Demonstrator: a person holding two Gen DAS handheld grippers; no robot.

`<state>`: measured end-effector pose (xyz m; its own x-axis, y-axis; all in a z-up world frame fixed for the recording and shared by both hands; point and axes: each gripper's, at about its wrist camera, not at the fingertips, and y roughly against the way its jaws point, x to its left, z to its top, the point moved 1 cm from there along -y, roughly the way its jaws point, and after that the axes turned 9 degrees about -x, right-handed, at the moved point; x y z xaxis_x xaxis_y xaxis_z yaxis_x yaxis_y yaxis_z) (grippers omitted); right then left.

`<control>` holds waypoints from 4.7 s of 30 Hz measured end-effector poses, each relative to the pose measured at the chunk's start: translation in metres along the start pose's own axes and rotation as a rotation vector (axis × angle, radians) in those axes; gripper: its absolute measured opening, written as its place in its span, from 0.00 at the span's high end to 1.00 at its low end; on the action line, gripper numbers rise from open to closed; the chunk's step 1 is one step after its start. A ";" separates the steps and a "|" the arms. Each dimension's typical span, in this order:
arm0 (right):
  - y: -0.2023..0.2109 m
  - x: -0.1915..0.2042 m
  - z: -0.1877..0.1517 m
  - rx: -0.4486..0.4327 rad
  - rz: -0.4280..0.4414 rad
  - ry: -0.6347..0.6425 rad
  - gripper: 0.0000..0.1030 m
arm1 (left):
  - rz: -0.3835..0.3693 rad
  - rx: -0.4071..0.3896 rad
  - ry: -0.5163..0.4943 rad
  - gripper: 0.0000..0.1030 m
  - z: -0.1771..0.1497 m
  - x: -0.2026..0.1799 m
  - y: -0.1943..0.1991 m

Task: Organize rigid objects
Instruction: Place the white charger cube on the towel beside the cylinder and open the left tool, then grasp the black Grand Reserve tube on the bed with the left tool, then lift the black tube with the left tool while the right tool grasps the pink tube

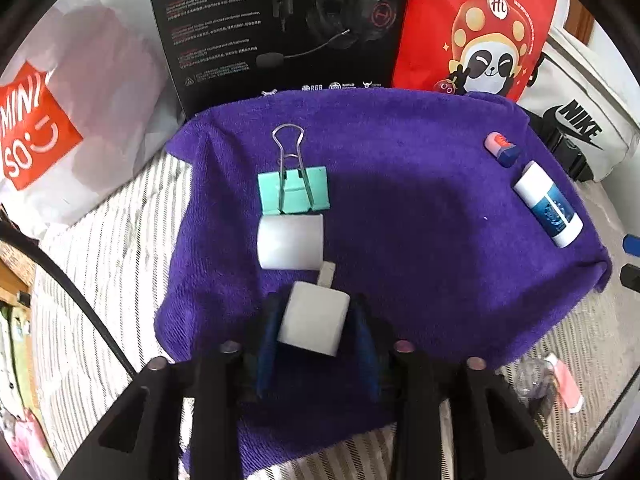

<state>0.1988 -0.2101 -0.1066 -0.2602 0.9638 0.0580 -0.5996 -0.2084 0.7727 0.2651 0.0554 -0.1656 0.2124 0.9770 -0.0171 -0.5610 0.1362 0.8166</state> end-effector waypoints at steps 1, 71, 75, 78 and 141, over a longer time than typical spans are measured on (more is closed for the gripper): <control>0.002 -0.002 -0.002 0.003 -0.005 -0.004 0.48 | -0.009 0.003 0.000 0.54 -0.001 -0.001 0.000; 0.094 -0.014 -0.088 -0.044 0.013 -0.089 0.41 | -0.067 0.000 -0.061 0.77 -0.092 -0.078 0.079; 0.087 -0.009 -0.089 -0.025 0.014 -0.074 0.41 | -0.079 0.001 -0.033 0.77 -0.103 -0.061 0.078; 0.082 -0.004 -0.089 -0.010 0.014 -0.063 0.41 | -0.069 0.005 -0.072 0.77 -0.104 -0.066 0.077; -0.024 0.096 -0.074 0.055 0.079 0.207 0.84 | 0.041 -0.027 0.014 0.77 -0.108 -0.038 0.079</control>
<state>0.1322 -0.1245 -0.1661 -0.4580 0.8889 -0.0067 -0.5305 -0.2673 0.8045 0.1263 0.0472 -0.1626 0.1774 0.9841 0.0080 -0.5902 0.0999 0.8011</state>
